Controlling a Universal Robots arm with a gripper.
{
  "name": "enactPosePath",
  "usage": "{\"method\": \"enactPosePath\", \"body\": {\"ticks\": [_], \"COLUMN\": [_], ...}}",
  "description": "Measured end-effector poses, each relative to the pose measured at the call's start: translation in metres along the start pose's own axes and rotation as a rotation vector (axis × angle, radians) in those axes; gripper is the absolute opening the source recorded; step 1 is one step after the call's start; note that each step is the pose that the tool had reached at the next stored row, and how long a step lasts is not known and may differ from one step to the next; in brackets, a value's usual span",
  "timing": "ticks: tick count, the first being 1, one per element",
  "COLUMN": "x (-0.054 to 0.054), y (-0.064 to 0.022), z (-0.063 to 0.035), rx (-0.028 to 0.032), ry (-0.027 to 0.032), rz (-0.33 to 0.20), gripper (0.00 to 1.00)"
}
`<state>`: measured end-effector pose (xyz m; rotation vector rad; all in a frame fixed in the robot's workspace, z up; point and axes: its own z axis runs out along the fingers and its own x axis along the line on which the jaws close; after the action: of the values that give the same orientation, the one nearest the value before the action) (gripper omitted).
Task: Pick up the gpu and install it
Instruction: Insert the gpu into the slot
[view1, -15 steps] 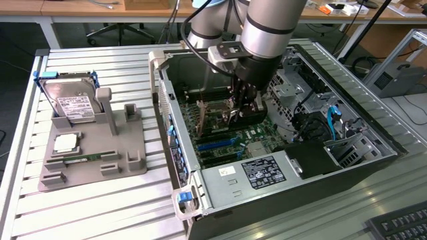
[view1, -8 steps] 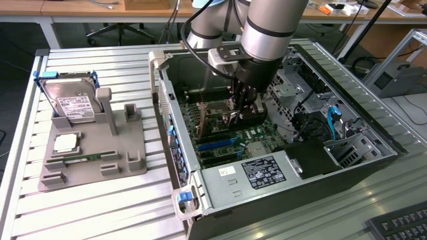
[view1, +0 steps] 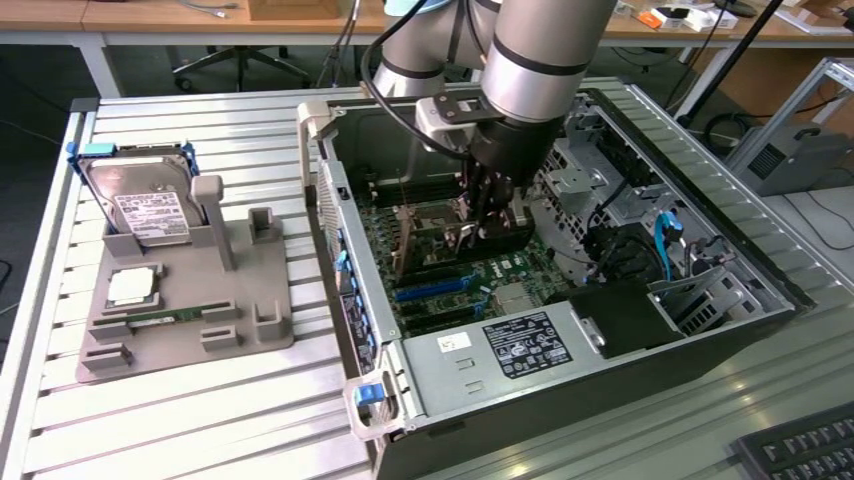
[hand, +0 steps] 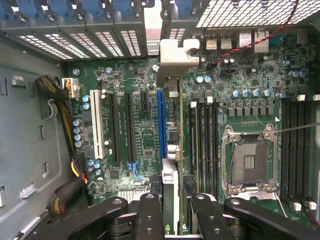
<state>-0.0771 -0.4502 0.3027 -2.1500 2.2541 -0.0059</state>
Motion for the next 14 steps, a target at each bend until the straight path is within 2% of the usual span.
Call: {"method": "enactPosePath", "body": {"ticks": [14], "x": [0.0024], "y": [0.0003], "z": [0.0016], "rx": [0.0001], "ry": [0.0], "rz": [0.0], "gripper": [0.27]}}
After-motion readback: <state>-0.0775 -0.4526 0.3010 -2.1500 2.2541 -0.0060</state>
